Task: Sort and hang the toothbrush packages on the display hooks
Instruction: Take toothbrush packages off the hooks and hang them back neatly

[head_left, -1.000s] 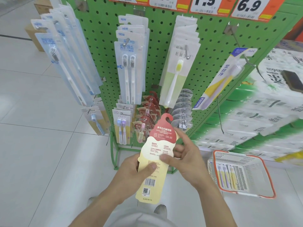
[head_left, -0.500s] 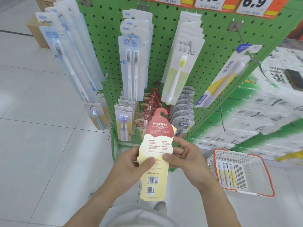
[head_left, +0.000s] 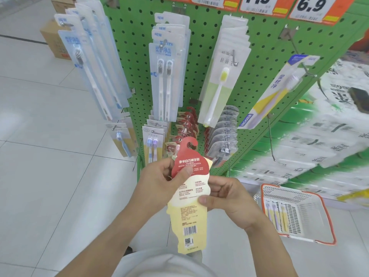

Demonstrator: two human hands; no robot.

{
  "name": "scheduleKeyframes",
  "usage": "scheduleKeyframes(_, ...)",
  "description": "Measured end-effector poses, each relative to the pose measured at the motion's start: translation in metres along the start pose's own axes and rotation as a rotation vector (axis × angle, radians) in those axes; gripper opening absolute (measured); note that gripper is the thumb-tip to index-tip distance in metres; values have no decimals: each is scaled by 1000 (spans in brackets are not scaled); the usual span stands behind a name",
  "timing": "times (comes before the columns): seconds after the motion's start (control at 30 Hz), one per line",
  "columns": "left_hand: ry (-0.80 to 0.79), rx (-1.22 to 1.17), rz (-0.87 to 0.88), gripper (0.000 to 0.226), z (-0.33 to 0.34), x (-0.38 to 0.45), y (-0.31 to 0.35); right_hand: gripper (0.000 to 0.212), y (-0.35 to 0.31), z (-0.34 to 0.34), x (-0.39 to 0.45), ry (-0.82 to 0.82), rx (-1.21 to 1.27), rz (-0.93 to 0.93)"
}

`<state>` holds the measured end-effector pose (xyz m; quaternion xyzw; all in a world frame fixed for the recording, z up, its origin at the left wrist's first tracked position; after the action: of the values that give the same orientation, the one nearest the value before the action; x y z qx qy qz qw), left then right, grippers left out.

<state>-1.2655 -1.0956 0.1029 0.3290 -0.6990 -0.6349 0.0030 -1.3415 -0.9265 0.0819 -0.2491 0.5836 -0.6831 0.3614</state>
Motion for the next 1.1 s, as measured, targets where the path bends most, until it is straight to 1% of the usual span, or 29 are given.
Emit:
scheduleKeyframes(0.03,2,9,3,49,1,-1,1,39,0,0,0,2,-2,2)
scheduleKeyframes(0.1,4,33,19,55,1,-2,3,40,0,1,-1,-9,-5,2)
scheduleKeyframes(0.27,-70,26,-9,73,2,-3,5,41,5,7,-2,-22,17,-2)
scheduleKeyframes(0.37,-87,-12,-55,73,1,-2,3,38,5,7,-3,20,38,-6)
scheduleKeyframes(0.4,-100,-15,-67,70,1,-1,1,37,5,5,-2,39,42,-9)
scheduleKeyframes(0.43,-125,-11,-78,61,1,1,-3,36,4,3,-2,57,45,-11)
scheduleKeyframes(0.5,-207,39,-85,31,3,4,-9,33,6,-1,-2,98,41,-8)
scheduleKeyframes(0.53,-248,67,-82,24,5,5,-11,32,7,-3,-2,119,37,-6)
scheduleKeyframes(0.57,-263,86,-78,27,6,5,-13,33,9,-5,-2,137,35,-5)
scheduleKeyframes(0.67,-200,50,-73,26,9,4,-14,42,12,-9,-2,173,45,-11)
scheduleKeyframes(0.73,-139,-40,-97,22,8,3,-14,56,12,-9,-1,228,1,-33)
scheduleKeyframes(0.8,-69,-103,-120,17,4,4,-15,70,8,-9,-2,318,-184,-95)
scheduleKeyframes(0.83,-33,-111,-127,14,1,5,-15,73,4,-6,-4,333,-313,-127)
scheduleKeyframes(0.87,-7,-113,-132,12,-1,5,-15,74,1,-3,-4,312,-434,-145)
scheduleKeyframes(0.9,11,-110,-139,10,-1,5,-16,75,-3,5,-5,245,-535,-141)
scheduleKeyframes(0.93,24,-108,-151,12,0,4,-17,78,-4,14,-5,139,-618,-108)
scheduleKeyframes(1.0,62,-83,-159,24,5,-1,-21,83,-1,34,-5,-62,-743,-23)
scheduleKeyframes(1.03,79,-44,-143,26,8,-3,-22,79,3,40,-5,-102,-777,-18)
scheduleKeyframes(1.07,88,1,-119,26,11,-6,-23,74,6,44,-4,-92,-797,-32)
scheduleKeyframes(1.1,81,33,-95,24,12,-8,-23,67,7,46,-3,-45,-809,-53)
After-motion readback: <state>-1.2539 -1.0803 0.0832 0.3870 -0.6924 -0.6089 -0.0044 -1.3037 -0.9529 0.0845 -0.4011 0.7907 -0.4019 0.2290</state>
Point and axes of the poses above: each hand's wrist, its own x-axis towards the middle knuckle, its own z-axis out of the palm, y = z × x, the point moved 5 cm from there along x, towards the middle knuckle, and after that the axes turned 13 degrees about -z, right-handed, at the moved point
